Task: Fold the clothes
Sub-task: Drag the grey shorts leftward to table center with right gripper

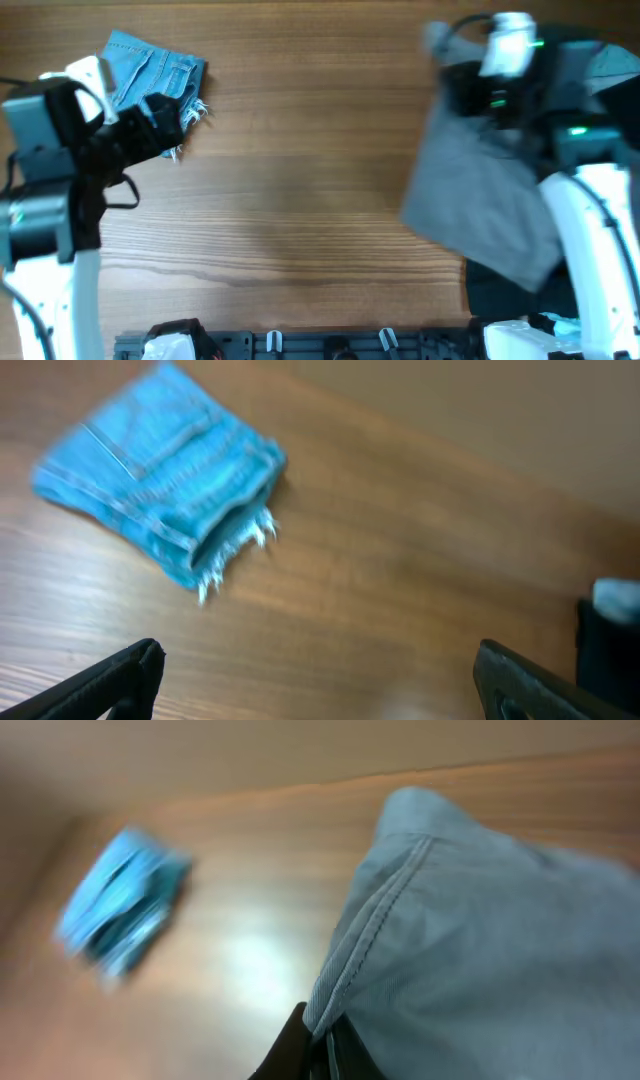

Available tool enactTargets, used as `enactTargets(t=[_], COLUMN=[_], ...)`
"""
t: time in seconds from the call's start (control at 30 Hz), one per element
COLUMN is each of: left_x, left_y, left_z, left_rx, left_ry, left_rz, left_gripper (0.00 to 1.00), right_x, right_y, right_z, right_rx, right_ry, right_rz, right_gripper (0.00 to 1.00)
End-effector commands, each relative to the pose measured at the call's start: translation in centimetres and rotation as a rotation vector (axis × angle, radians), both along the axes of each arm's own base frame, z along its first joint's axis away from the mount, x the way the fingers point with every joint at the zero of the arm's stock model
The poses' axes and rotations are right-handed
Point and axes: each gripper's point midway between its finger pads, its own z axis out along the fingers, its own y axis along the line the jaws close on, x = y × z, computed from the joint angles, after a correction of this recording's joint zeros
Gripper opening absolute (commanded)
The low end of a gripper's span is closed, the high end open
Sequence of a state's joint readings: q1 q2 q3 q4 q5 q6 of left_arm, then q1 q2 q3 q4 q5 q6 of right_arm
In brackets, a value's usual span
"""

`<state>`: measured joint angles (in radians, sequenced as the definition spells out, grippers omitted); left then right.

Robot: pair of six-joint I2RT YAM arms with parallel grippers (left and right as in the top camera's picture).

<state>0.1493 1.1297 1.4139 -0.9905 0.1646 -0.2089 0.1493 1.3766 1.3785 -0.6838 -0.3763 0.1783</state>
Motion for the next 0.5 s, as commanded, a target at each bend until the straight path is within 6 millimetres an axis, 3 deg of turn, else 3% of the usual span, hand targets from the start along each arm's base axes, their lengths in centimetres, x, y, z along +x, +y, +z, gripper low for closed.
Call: enactTargets(t=[0.0, 0.03, 0.1, 0.17, 0.2, 0.3, 0.47], left_x=[-1.7, -2.0, -2.4, -2.8, -2.8, -2.8, -0.3], left_y=[1.7, 1.9, 2.1, 2.1, 2.1, 2.0, -2.2], left_z=[3.7, 4.0, 4.5, 4.9, 5.0, 5.2, 4.2], left_rx=[0.019, 0.021, 0.028, 0.032, 0.032, 0.031, -0.026], left_ry=[-0.114, -0.124, -0.141, -0.157, -0.162, -0.170, -0.156], left_rz=[0.075, 0.084, 0.093, 0.095, 0.095, 0.090, -0.165], left_gripper=[1.00, 1.00, 1.00, 1.00, 1.00, 1.00, 1.00], right_x=[-5.4, -7.2, -10.6, -13.0, -13.4, -12.0, -6.5], right_y=[13.1, 16.3, 21.0, 23.6, 24.0, 22.4, 14.3], right_z=[-1.3, -2.4, -4.0, -5.8, -6.4, -6.4, -0.9], right_rx=[0.014, -0.003, -0.025, -0.084, -0.128, -0.227, -0.141], right_ry=[0.043, 0.058, 0.080, 0.088, 0.079, 0.030, -0.007], right_rz=[0.360, 0.445, 0.584, 0.645, 0.635, 0.504, 0.137], right_gripper=[0.12, 0.21, 0.53, 0.73, 0.75, 0.81, 0.83])
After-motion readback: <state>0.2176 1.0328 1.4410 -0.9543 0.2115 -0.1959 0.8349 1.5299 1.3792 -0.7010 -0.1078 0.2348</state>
